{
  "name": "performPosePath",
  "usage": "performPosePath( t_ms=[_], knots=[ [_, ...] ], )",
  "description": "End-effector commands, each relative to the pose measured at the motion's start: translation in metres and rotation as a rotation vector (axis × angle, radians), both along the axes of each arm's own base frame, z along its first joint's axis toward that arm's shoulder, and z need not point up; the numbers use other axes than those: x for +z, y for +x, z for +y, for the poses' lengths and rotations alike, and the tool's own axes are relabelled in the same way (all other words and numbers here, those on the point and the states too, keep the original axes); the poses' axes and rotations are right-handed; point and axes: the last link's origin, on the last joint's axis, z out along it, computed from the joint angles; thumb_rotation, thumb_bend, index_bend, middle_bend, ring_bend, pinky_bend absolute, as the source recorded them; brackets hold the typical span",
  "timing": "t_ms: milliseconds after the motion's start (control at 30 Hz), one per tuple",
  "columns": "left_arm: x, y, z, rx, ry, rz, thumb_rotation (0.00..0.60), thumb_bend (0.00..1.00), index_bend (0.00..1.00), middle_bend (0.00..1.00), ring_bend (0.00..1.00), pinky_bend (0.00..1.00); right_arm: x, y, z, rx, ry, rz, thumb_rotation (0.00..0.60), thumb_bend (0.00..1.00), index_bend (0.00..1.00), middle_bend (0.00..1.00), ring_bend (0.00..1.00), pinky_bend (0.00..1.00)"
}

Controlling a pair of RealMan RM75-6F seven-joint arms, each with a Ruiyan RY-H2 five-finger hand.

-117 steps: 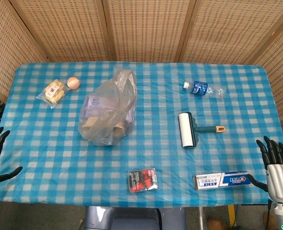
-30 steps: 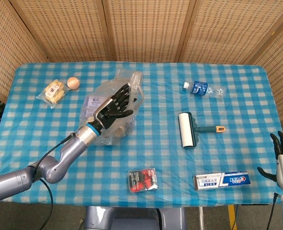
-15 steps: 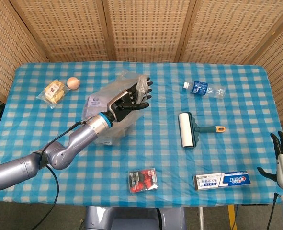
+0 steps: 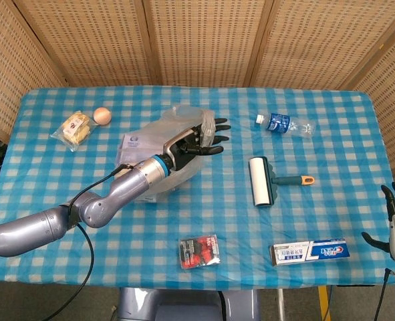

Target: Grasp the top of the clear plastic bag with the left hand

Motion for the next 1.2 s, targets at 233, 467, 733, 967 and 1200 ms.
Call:
performPosePath(
  t_ms=[233,467,733,967,1200],
  knots=[
    [0.0,0.002,-0.004,-0.008,-0.011,-0.042,0.6,0.0,0.67,0.68,0.6,0.34,0.0,0.0,0.0,0.001,0.002,-0.003,0.6,0.0,0.0,0.0,0.0,0.0],
    [0.008,-0.003,-0.006,-0.015,-0.057,-0.065,0.599,0.0,0.9,0.86,0.75,0.61,-0.001,0.002,0.0,0.006,0.0,-0.004,0.6,0.0,0.0,0.0,0.0,0.0],
    [0.022,-0.015,-0.004,-0.053,-0.019,-0.046,0.6,0.01,1.0,1.0,0.94,1.0,-0.001,0.003,0.001,0.012,0.001,-0.002,0.6,0.0,0.0,0.0,0.0,0.0],
    [0.054,-0.032,0.0,-0.103,0.194,0.038,0.6,1.0,1.0,1.0,0.96,1.0,-0.001,0.006,0.002,0.021,0.0,-0.005,0.6,0.0,0.0,0.0,0.0,0.0],
    [0.094,-0.033,-0.003,-0.111,0.384,0.042,0.6,1.0,1.0,1.0,0.97,1.0,-0.002,0.008,0.003,0.028,0.002,-0.005,0.6,0.0,0.0,0.0,0.0,0.0]
  ],
)
